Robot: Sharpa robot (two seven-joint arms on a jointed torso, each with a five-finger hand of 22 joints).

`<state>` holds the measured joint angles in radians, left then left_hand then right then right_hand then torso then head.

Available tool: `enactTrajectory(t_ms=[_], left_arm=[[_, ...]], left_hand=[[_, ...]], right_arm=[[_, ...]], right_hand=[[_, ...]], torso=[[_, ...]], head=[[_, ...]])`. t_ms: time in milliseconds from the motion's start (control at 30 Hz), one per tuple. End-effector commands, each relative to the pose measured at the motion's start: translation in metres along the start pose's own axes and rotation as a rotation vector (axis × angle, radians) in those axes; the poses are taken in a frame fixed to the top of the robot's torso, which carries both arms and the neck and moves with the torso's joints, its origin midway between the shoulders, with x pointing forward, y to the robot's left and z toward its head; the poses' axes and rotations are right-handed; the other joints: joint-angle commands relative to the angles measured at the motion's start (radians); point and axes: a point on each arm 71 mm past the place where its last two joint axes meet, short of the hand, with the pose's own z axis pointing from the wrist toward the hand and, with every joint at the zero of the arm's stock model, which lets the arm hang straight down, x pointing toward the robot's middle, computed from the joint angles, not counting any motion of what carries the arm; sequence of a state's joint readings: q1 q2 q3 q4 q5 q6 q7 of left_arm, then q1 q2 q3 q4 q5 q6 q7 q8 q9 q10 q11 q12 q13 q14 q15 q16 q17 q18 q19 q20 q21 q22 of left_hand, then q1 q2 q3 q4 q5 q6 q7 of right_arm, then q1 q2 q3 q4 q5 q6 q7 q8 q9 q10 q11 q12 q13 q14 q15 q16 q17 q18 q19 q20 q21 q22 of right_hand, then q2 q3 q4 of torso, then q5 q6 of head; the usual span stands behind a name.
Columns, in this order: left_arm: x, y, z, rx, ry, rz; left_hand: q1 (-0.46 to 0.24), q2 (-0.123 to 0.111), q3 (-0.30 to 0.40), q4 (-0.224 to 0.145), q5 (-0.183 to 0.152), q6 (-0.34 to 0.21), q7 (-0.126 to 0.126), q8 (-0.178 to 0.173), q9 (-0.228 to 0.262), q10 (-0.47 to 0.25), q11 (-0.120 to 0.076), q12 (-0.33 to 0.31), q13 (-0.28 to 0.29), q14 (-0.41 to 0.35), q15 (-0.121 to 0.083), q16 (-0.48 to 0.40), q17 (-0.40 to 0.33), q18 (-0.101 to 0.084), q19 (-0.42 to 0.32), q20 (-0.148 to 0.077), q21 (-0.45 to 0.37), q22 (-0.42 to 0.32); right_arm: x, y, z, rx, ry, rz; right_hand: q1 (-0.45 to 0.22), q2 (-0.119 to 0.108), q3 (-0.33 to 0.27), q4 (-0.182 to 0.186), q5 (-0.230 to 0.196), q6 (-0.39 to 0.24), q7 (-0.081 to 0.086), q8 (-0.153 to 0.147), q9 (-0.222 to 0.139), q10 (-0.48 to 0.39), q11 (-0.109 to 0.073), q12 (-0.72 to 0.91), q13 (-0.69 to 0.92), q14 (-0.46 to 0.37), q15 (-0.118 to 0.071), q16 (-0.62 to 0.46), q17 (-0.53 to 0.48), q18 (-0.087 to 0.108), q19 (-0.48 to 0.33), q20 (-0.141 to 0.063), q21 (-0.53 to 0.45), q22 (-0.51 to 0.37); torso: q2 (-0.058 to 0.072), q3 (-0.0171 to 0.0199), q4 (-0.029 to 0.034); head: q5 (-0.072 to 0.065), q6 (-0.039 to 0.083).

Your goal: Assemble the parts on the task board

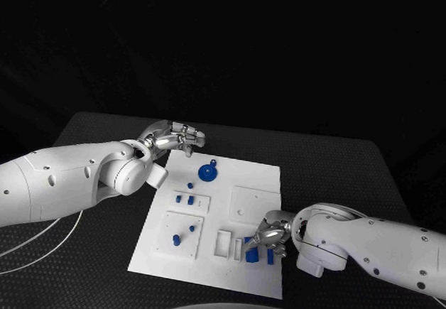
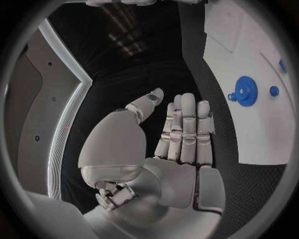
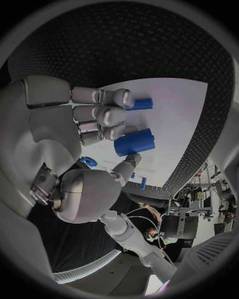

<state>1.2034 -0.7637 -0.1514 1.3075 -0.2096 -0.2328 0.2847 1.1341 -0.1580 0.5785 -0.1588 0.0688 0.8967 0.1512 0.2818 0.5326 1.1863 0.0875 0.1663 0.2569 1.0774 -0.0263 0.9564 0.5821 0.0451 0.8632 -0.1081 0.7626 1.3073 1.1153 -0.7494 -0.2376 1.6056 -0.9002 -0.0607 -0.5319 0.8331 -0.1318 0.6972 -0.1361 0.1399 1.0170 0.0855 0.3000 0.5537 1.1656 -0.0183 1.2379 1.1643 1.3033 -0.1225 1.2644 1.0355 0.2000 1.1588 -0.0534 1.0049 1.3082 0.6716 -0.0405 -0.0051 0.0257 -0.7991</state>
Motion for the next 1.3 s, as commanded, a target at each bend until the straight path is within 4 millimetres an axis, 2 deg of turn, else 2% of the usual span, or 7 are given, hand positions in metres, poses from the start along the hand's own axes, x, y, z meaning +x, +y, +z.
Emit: enactTrajectory(t_ms=[33, 233, 333, 533, 700, 1100, 1300], left_arm=[[0.002, -0.001, 0.001, 0.006, 0.012, -0.009], [0.002, -0.001, 0.002, 0.005, 0.014, -0.009], [0.002, -0.001, 0.002, 0.006, 0.014, -0.009], [0.003, -0.001, 0.002, 0.005, 0.016, -0.009], [0.004, -0.002, 0.002, 0.006, 0.021, -0.011], [0.005, -0.002, 0.002, 0.006, 0.022, -0.011], [0.005, -0.002, 0.002, 0.006, 0.023, -0.011]], left_hand=[[-0.010, -0.002, 0.000, 0.007, -0.002, -0.002, 0.007, 0.005, -0.001, -0.002, 0.001, 0.004, 0.001, 0.001, 0.006, -0.004, 0.001, 0.014, 0.008, -0.011, -0.007, 0.020], [-0.014, -0.001, -0.001, 0.011, -0.003, -0.002, 0.007, 0.006, -0.001, -0.003, 0.002, 0.005, 0.002, 0.002, 0.007, -0.005, 0.001, 0.014, 0.008, -0.010, -0.006, 0.021], [-0.015, -0.001, -0.001, 0.012, -0.004, -0.002, 0.007, 0.006, -0.002, -0.004, 0.002, 0.005, 0.002, 0.002, 0.007, -0.005, 0.002, 0.014, 0.008, -0.010, -0.006, 0.021], [-0.017, 0.000, -0.002, 0.013, -0.004, -0.002, 0.007, 0.006, -0.002, -0.004, 0.002, 0.005, 0.002, 0.002, 0.007, -0.005, 0.002, 0.014, 0.008, -0.010, -0.006, 0.021], [-0.018, 0.000, -0.002, 0.014, -0.004, -0.002, 0.007, 0.006, -0.002, -0.004, 0.002, 0.005, 0.002, 0.002, 0.007, -0.005, 0.002, 0.014, 0.008, -0.010, -0.006, 0.021], [-0.026, 0.001, -0.004, 0.023, -0.007, -0.003, 0.007, 0.007, -0.003, -0.006, 0.002, 0.006, 0.002, 0.002, 0.007, -0.006, 0.002, 0.014, 0.007, -0.010, -0.007, 0.020], [-0.027, 0.001, -0.004, 0.024, -0.007, -0.003, 0.007, 0.008, -0.003, -0.006, 0.002, 0.006, 0.002, 0.002, 0.007, -0.006, 0.002, 0.014, 0.007, -0.010, -0.007, 0.020]], right_arm=[[-0.011, 0.007, -0.004, 0.006, -0.005, 0.017], [-0.022, 0.019, -0.008, 0.001, 0.006, 0.066], [-0.020, 0.024, -0.007, -0.002, 0.026, 0.084], [-0.014, 0.036, -0.002, -0.012, 0.066, 0.091], [-0.012, 0.048, 0.004, -0.020, 0.043, 0.039], [0.005, 0.054, 0.012, -0.024, 0.071, 0.028], [0.007, 0.052, 0.015, -0.026, 0.038, 0.004]], right_hand=[[-0.025, 0.009, 0.029, -0.009, -0.010, 0.015, 0.006, 0.006, 0.012, 0.008, -0.001, -0.007, 0.001, 0.007, -0.001, -0.007, 0.002, 0.062, 0.001, 0.006, 0.004, 0.014], [-0.043, 0.008, 0.034, -0.003, -0.015, 0.029, 0.001, 0.011, 0.015, 0.013, -0.005, -0.006, 0.006, 0.007, -0.004, -0.007, 0.004, 0.062, 0.001, 0.005, 0.007, 0.014], [-0.051, 0.007, 0.035, -0.002, -0.018, 0.032, 0.000, 0.011, 0.016, 0.013, -0.006, -0.007, 0.006, 0.008, -0.005, -0.007, 0.005, 0.062, 0.000, 0.006, 0.008, 0.014], [-0.074, 0.006, 0.036, 0.006, -0.029, 0.036, -0.002, 0.010, 0.017, 0.012, -0.008, -0.011, 0.007, 0.007, -0.006, -0.009, 0.006, 0.062, -0.002, 0.006, 0.008, 0.014], [-0.082, 0.007, 0.038, 0.009, -0.032, 0.037, -0.002, 0.009, 0.017, 0.012, -0.008, -0.011, 0.008, 0.007, -0.007, -0.009, 0.006, 0.062, -0.002, 0.006, 0.009, 0.014], [-0.106, 0.014, 0.049, 0.012, -0.048, 0.046, -0.005, 0.010, 0.020, 0.014, -0.011, -0.011, 0.014, 0.007, -0.009, -0.011, 0.008, 0.062, -0.005, 0.005, 0.010, 0.013], [-0.110, 0.013, 0.051, 0.012, -0.048, 0.047, -0.006, 0.010, 0.020, 0.014, -0.011, -0.012, 0.015, 0.006, -0.009, -0.012, 0.008, 0.062, -0.006, 0.006, 0.010, 0.013]], torso=[[0.001, -0.0005, -0.0011], [0.000, -0.0010, 0.0032], [0.000, -0.0027, 0.0033], [0.001, -0.0007, 0.0017], [0.001, -0.0021, 0.0019], [0.002, 0.0000, 0.0001], [0.001, -0.0006, 0.0001]], head=[[0.002, 0.003], [0.001, 0.003], [0.003, 0.003], [0.010, 0.000], [0.009, -0.003], [0.014, -0.003], [0.017, -0.002]])
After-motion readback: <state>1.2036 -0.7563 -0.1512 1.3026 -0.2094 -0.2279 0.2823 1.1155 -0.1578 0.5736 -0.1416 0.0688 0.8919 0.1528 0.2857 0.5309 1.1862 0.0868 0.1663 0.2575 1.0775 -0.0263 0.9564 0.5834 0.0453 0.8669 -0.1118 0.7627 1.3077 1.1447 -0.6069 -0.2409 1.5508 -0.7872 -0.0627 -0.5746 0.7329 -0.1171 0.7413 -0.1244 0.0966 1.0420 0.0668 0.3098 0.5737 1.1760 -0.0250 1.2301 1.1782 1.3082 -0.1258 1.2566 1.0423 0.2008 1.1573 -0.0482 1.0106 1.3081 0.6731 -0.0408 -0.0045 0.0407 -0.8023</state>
